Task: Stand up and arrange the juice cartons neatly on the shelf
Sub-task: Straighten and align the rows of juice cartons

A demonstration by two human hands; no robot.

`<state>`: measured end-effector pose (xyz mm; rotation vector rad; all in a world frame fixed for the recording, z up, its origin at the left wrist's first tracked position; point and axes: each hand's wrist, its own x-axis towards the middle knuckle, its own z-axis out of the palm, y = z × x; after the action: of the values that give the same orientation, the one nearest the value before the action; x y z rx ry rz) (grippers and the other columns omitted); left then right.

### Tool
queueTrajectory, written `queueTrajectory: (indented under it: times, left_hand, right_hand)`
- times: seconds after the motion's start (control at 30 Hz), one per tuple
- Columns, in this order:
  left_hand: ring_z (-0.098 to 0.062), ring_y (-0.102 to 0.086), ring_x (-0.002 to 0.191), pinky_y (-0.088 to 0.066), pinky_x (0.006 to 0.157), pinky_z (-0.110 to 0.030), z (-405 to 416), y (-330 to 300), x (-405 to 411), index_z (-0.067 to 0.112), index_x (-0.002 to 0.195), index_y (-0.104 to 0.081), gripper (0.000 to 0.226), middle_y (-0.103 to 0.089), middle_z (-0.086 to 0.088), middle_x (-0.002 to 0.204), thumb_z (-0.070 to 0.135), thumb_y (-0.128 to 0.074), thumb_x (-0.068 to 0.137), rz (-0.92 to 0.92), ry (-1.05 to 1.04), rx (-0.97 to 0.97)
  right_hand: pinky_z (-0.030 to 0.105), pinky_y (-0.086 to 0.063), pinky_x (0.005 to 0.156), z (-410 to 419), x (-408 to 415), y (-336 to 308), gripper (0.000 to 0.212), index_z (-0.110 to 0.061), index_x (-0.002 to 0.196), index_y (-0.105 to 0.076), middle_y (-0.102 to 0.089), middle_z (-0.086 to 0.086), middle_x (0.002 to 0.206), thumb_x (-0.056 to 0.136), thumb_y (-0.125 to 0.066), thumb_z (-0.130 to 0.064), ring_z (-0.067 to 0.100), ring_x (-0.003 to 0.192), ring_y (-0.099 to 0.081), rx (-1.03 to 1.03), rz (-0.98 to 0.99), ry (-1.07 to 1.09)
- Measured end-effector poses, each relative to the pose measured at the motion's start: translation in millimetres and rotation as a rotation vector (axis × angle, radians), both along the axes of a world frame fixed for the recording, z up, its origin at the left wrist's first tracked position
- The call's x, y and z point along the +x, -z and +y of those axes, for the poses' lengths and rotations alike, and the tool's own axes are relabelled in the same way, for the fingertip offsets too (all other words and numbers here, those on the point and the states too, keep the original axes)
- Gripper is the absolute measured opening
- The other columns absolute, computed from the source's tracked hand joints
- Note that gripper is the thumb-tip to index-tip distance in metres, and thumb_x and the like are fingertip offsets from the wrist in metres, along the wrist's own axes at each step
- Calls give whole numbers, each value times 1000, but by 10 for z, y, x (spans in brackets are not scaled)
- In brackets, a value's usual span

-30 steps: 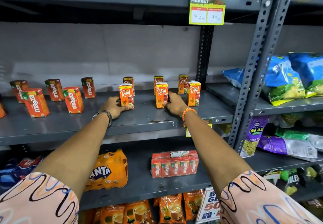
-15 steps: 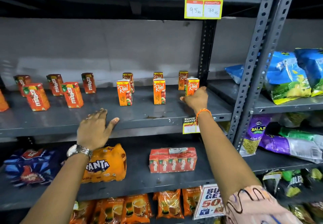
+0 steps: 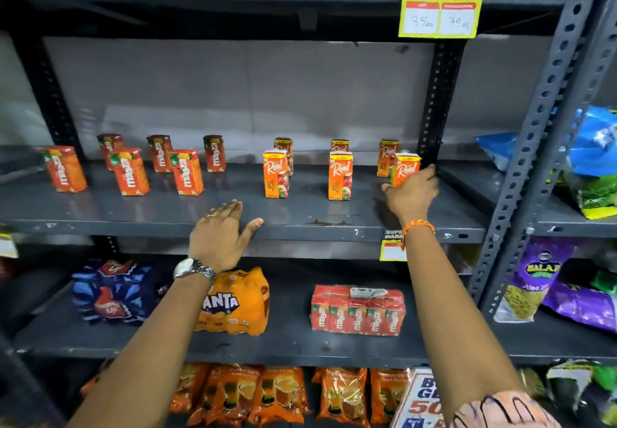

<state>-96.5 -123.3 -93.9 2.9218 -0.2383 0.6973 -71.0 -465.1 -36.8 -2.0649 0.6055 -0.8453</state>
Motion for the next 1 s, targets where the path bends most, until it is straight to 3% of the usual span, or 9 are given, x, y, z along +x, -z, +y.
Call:
queueTrajectory:
  times: [0.13,0.23,0.37,0.43,0.5,0.6,0.67,0.83,1.0]
  left_hand:
    - [-25,-35,145,-29,117,-39,84,-10,9,10,151,-36,73,-37,-9,158,59,-24,98,18,60,58]
    - [-17,-33,147,-23,120,-32,348,-41,-61,15,152,-36,63,-35,-2,159,51,-31,101,41,255,18]
    - [-14,-60,121,-46,103,-32,1018,-129,-177,21,129,-64,40,-64,1,134,42,-52,97,-22,345,-338]
    - [-17,-70,98,-53,90,-30,1405,-209,-100,18,119,-69,30,-75,-4,108,31,-62,93,-59,257,-544]
    - [-24,-70,93,-49,84,-24,1857,-309,82,10,115,-69,28,-75,-10,99,21,-66,90,-68,107,-666]
    - [-34,-66,100,-47,85,-33,2426,-450,398,-3,117,-62,36,-69,-20,106,16,-69,87,32,-68,-676]
    - [-30,-60,93,-45,79,-35,2608,-509,576,-1,123,-55,46,-64,-15,103,22,-71,86,140,-92,-613]
    - [-36,-66,92,-52,77,-43,2790,-578,938,0,99,-62,24,-70,-20,98,22,-64,90,251,-31,-452]
    - [-35,-63,106,-50,88,-40,2746,-282,1110,6,119,-58,32,-66,-17,119,22,-59,92,269,67,-381]
  right_hand:
    - [41,-20,121,844,-275,107,86,1,153,-5,-24,22,155,85,-57,-12,33,143,-23,-149,-555,1]
    - [27,-24,118,1537,-321,207,69,-2,151,-19,-35,18,148,90,-50,-5,26,137,-34,-197,-691,-239]
    - [45,-40,109,2316,-88,258,57,-7,143,-38,-48,14,138,90,-58,-9,28,131,-45,-220,-475,-560]
    - [45,-42,107,2646,75,226,54,-6,140,-42,-49,16,138,90,-61,-16,31,128,-48,-302,-313,-681]
    - [41,-41,107,2967,221,142,54,-5,137,-46,-52,17,135,87,-65,-14,33,126,-50,-315,-187,-782]
    - [37,-40,102,3331,446,21,52,-3,128,-53,-57,20,129,80,-71,-10,37,121,-53,-299,-69,-785]
    - [33,-41,96,3469,579,-20,49,0,121,-59,-61,23,126,76,-75,-9,39,119,-56,-289,-24,-749]
    - [34,-46,97,3602,799,0,58,-3,123,-59,-67,16,123,72,-81,-22,34,115,-63,-244,128,-699]
    - [29,-48,93,3613,861,318,32,-6,110,-69,-72,15,116,79,-72,-13,30,111,-66,-292,158,-643]
